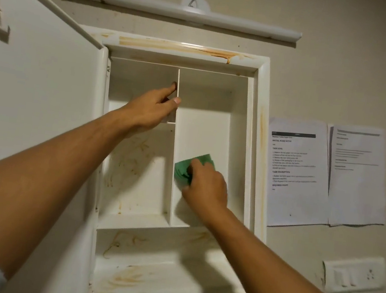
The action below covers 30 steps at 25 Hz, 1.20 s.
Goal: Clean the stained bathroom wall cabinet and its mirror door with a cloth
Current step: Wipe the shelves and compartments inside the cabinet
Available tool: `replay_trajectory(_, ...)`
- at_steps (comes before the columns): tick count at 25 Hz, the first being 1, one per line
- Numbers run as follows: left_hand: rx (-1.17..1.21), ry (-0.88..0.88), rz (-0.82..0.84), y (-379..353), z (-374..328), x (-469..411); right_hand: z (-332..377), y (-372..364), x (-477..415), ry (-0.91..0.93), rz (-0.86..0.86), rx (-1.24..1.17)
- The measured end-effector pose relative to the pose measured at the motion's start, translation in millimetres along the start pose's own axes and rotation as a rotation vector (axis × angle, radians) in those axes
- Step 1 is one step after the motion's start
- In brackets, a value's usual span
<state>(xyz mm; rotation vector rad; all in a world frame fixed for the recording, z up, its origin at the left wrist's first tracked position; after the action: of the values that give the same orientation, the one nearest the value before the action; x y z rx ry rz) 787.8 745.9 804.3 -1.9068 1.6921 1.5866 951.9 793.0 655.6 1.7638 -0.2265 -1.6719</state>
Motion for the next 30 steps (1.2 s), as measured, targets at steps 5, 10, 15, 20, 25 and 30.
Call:
replay_trajectory(5,0.025,0.022,0.007,0.7,-1.8,5.9,-5.8,11.9,19.0,0.459,0.359,0.268)
replay_trajectory(10,0.028,0.034,0.019,0.1,-5.3,6.2,-19.4,50.1,2.7,0.380,0.378,0.509)
replay_trajectory(15,0.015,0.010,0.008,-0.7,-4.8,3.3,-13.4,32.8,31.5,0.387,0.462,0.636)
replay_trajectory(20,0.019,-0.009,-0.001,-3.4,-4.4,2.8,4.7,22.8,18.9,0.253,0.442,0.326)
replay_trajectory(25,0.035,-0.013,0.015,-0.2,0.5,3.0,9.8,15.4,32.0,0.368,0.407,0.276)
replay_trajectory(30,0.033,-0.011,0.026,-0.9,3.1,-0.3,-24.0,28.6,20.7,0.342,0.478,0.589)
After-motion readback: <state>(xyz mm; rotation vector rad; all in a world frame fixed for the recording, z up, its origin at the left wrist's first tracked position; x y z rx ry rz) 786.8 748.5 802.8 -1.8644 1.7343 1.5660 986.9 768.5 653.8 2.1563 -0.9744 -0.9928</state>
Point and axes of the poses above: each hand's wrist, its own x-axis away from the middle knuckle, its own y-axis out of the back of the hand, z = x × y, the point moved 2 cm from there along -x, towards the middle knuckle, and after that the axes turned 13 degrees about x, right-handed, at the moved point
